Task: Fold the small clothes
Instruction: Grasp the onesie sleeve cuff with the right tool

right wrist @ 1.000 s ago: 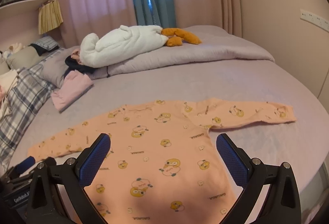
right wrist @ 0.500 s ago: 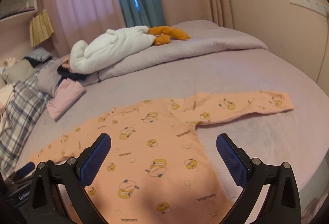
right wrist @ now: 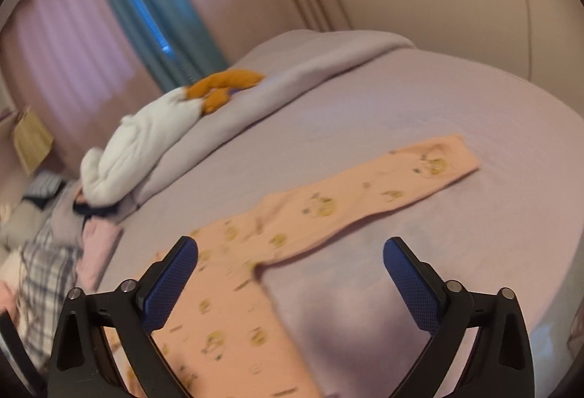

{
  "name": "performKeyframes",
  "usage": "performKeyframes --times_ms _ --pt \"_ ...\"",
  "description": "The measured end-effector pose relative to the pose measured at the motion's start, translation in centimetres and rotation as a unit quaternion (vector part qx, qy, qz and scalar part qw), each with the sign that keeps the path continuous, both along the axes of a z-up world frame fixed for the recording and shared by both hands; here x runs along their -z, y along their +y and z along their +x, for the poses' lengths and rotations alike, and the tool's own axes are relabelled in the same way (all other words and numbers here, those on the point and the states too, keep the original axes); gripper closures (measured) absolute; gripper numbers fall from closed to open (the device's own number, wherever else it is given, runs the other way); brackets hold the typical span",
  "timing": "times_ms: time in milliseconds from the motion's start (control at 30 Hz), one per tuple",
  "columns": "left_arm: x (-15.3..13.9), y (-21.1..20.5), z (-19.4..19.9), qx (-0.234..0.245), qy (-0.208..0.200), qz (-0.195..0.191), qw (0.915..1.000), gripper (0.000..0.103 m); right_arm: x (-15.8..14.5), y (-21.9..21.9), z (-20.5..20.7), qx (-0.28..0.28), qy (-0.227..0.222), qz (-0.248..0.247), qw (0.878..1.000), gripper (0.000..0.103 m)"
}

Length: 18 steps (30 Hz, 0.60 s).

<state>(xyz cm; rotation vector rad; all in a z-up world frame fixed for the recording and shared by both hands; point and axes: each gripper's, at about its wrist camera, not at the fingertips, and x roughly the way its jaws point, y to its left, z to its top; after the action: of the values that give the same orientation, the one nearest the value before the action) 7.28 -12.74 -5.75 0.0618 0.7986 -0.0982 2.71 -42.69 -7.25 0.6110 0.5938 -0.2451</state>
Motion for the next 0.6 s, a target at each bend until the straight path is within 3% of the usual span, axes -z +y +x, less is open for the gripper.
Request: performKeyframes --times_ms 233,500,600 --pt "2.6 -2.1 1.5 0.03 0.063 -0.021 0.9974 0.001 2.9 -5.9 1.3 0.062 0.045 0.028 0.997 0.01" --pt "4.4 -0.9 2.2 0.022 0.091 -0.047 0.9945 0.001 8.2 -11.2 3.0 0.129 0.112 0.093 0.981 0.038" --pt "4.5 -0.2 2.4 0.015 0.088 -0.048 0.9948 0.001 9.4 -12.7 2.9 0.149 0.108 0.115 0.976 0.039"
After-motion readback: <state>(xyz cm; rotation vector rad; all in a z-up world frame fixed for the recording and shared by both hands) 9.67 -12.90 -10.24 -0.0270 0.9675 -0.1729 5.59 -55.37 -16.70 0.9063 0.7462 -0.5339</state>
